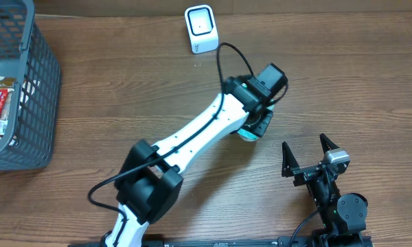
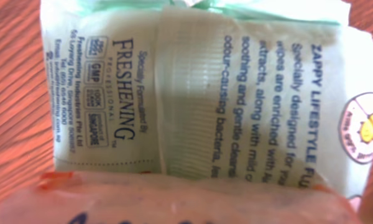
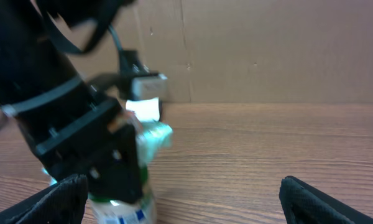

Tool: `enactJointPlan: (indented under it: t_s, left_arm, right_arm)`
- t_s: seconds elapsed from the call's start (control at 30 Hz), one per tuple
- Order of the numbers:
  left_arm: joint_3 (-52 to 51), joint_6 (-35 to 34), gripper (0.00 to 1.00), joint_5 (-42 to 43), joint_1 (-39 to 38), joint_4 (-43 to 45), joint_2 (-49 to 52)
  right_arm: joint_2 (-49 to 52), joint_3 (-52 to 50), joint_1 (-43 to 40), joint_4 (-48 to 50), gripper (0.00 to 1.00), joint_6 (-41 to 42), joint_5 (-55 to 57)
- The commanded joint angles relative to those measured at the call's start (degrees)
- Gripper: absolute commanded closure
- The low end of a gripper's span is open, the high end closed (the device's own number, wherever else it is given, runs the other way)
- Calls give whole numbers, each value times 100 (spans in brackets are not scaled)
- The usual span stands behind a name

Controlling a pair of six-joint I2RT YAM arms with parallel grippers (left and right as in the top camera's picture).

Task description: Scan the item barcode

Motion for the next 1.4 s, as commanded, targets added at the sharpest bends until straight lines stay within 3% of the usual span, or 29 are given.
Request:
enactJointPlan:
  t_s: [0.0,0.53,0.87,1.27,1.37]
  left_arm:
    - [166,308,64,-262,-79,192,155]
    - [164,560,62,-258,-208,560,205]
    - [90,-85,62,-317,-310,595,208]
    - [-267,-149,56,-299,-345,870,236]
    - [-267,-149,49,-297,-363,894,249]
  right_arm:
    - [-57,-61,0,22,0,26,-9]
    - [-57,-61,0,24,0,26,-9]
    - [-57,-61,0,24,0,26,-9]
    - [-57,-61,0,24,0,26,-9]
    - [-57,-61,0,22,0,26,-9]
